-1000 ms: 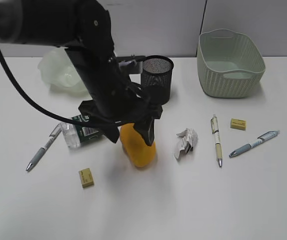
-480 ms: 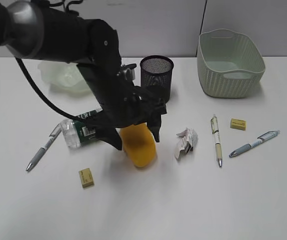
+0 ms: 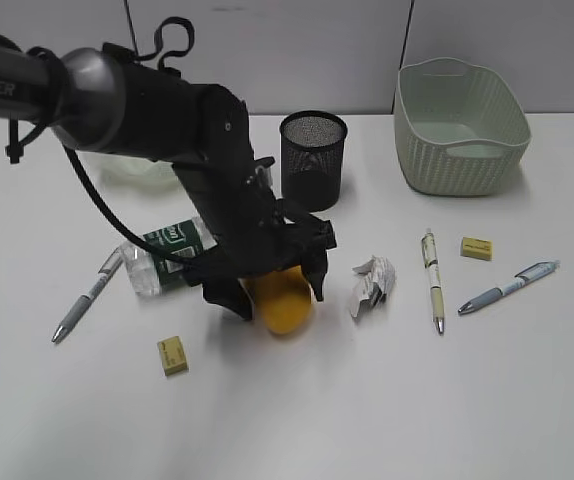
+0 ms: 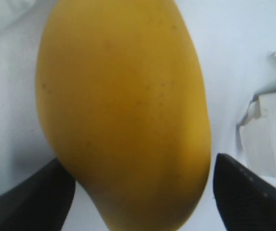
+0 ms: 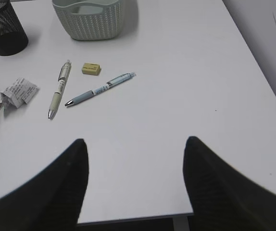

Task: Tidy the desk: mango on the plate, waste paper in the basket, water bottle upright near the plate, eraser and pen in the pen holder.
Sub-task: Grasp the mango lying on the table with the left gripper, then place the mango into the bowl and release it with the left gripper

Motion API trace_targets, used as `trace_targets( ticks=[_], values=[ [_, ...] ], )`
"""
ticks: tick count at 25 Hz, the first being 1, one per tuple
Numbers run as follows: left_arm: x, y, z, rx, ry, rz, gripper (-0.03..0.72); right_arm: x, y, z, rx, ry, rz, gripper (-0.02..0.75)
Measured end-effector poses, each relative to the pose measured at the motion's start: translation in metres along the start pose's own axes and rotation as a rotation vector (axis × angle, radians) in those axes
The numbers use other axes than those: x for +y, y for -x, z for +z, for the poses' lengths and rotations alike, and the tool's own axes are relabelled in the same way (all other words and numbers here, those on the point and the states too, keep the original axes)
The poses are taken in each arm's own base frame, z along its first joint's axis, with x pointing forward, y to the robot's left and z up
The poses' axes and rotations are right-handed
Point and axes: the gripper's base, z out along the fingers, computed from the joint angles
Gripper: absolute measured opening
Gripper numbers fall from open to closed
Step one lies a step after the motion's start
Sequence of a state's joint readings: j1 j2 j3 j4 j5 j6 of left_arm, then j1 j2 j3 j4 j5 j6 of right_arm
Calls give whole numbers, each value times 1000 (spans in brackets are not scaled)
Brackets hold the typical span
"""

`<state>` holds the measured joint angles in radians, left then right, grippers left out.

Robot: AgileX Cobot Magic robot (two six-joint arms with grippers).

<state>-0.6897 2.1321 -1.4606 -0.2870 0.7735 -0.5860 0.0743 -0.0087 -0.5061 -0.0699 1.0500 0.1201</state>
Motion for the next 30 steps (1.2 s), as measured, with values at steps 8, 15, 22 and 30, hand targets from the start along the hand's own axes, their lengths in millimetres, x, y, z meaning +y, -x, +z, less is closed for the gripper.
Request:
trace_targets(
  ticks=[8, 15, 22, 30],
  values=[
    [-2, 5, 3, -51, -32, -4, 614, 0, 0, 0, 0, 0, 0, 495],
    [-3, 5, 5, -35, -37, -19, 564, 0, 0, 0, 0, 0, 0, 496],
    [-3, -2, -2, 35, -21, -35, 563, 0, 0, 0, 0, 0, 0, 496],
    [-12, -10, -52, 13, -76, -12, 562, 0, 0, 0, 0, 0, 0, 495]
  ],
)
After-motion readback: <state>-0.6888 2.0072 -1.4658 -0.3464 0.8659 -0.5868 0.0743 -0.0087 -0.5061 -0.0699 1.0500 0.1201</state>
